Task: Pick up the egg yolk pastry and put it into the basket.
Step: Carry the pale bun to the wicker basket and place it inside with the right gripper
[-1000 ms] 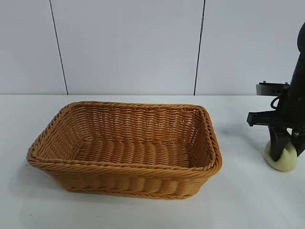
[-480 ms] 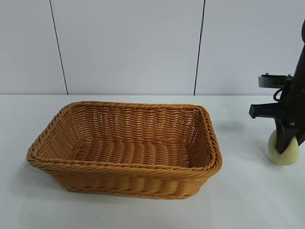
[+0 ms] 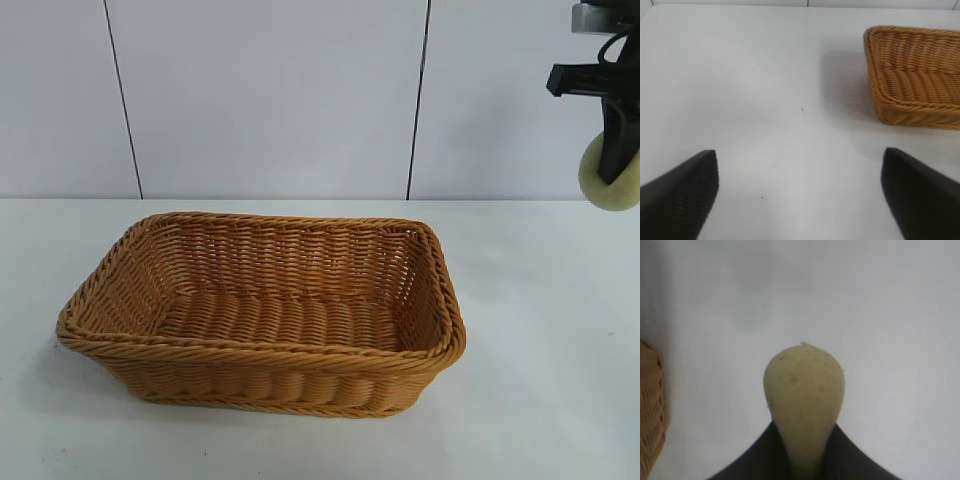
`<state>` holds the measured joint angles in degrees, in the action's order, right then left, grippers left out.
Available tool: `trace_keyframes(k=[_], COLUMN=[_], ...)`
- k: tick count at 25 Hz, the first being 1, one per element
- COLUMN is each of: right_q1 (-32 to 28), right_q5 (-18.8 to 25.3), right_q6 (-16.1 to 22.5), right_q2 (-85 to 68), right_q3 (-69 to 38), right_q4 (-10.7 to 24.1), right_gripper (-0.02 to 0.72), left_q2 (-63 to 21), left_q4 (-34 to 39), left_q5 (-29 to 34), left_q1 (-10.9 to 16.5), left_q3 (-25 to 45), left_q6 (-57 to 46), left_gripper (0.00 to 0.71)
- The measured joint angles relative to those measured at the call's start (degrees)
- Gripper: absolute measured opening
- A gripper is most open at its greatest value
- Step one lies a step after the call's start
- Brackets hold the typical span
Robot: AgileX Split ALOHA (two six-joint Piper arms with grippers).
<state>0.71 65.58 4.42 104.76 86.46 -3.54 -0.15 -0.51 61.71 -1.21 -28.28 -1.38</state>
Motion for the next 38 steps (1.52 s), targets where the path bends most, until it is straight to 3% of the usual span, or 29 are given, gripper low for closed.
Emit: trace_keyframes(k=[5, 20, 29, 38], right_q1=[3.4, 25.4, 35.6, 39.4], right_q5=[0.6, -0.7, -7.4, -16.0], right_q6=[0.0, 4.1, 7.5, 8.3], right_q2=[-0.1, -0.1, 2.9, 11.6], right_q3=[1.5, 1.7, 1.7, 1.7], right_q4=[0.2, 0.0, -0.5, -1.7], right_gripper=[0.080, 0.080, 0.080, 0.080], left_q2=[0.0, 0.0, 0.0, 0.0], left_q4=[0.0, 0.0, 0.0, 0.0], left_q5=[0.0, 0.0, 0.0, 0.0], left_q1=[0.0, 0.0, 0.0, 0.0], left_q3=[0.0, 0.0, 0.0, 0.0], left_q6=[0.0, 0.0, 0.0, 0.0], left_gripper=[0.637, 0.637, 0.637, 0.637])
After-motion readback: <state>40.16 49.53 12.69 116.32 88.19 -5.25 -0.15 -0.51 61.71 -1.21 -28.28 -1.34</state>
